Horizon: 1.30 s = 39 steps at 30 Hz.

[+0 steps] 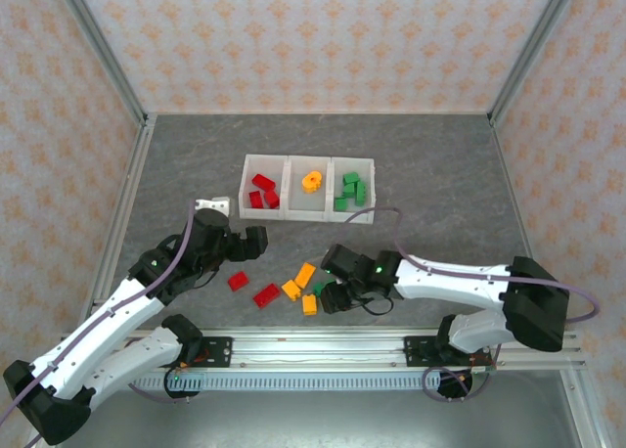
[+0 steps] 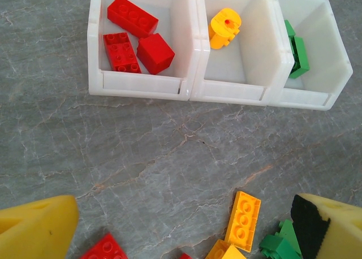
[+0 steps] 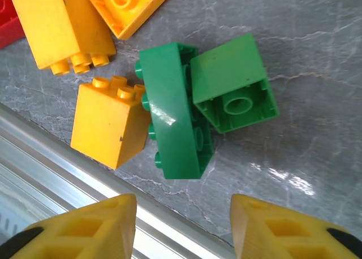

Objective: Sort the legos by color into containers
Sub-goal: Pick up the lego from the bottom-center of the table.

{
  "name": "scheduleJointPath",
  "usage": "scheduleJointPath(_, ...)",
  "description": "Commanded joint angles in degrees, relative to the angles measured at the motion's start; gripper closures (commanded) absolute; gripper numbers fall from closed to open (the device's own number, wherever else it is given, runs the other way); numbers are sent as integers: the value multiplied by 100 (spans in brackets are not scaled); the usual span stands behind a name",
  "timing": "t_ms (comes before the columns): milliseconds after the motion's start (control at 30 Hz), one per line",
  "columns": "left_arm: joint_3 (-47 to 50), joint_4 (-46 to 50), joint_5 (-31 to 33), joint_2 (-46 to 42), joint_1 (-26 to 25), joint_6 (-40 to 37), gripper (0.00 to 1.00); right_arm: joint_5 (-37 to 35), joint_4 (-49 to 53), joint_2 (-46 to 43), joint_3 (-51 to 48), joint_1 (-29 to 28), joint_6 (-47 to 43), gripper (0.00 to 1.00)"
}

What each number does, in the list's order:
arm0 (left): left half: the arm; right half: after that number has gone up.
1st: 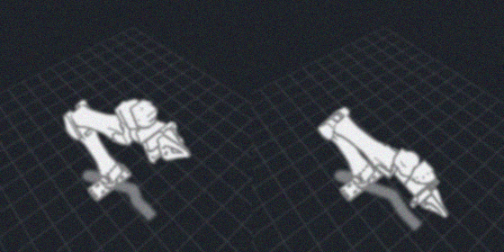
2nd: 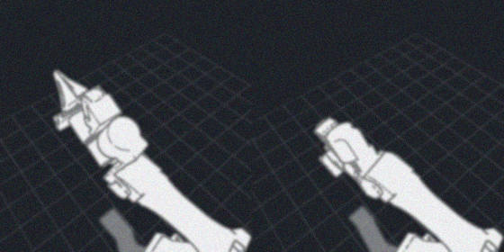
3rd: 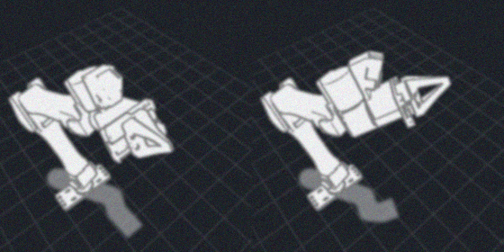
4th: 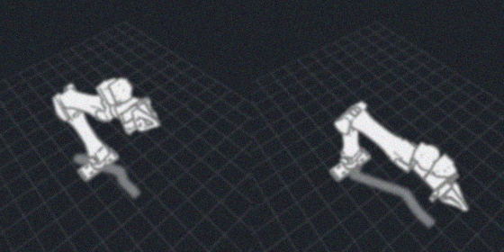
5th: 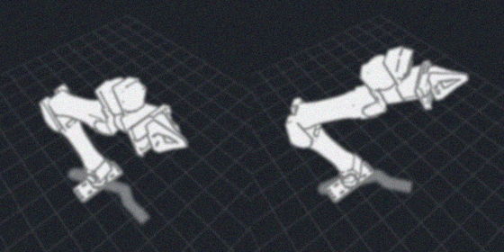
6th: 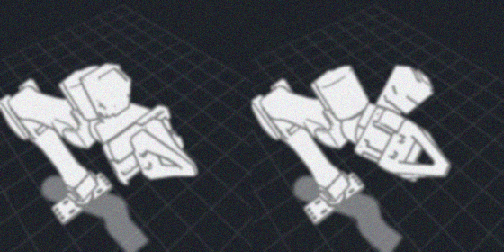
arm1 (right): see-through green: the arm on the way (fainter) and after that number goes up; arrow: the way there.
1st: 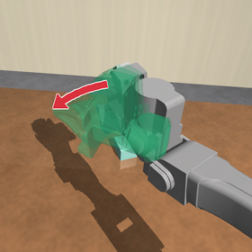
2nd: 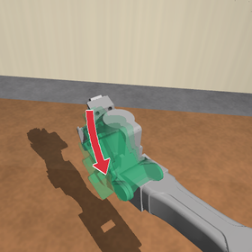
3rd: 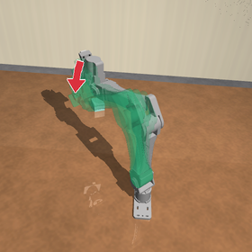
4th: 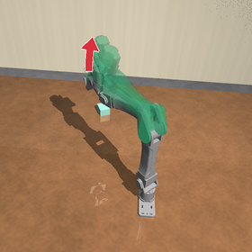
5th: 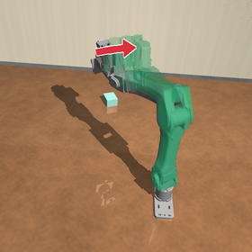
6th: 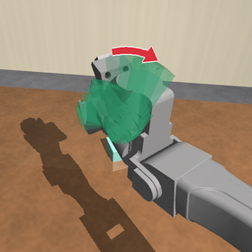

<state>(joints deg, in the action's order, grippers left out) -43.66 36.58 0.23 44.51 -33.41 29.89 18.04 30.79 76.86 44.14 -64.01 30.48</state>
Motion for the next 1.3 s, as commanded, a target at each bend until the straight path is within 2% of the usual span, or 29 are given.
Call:
scheduleJointPath(0, 51, -75, 21, -4, -17, -36, 1, -80, -132, 185, 60, -55, 112, 55)
scheduleJointPath(267, 65, -75, 64, 13, -17, -20, 0, -177, -205, 564, 208, -75, 182, 62)
scheduleJointPath(967, 42, -34, 109, 181, -22, 16, 1, -704, -73, 1425, 744, -138, 96, 62)
scheduleJointPath(1267, 42, -28, 122, 171, -21, 17, 1, -880, 90, 1527, 928, -148, 24, 69)
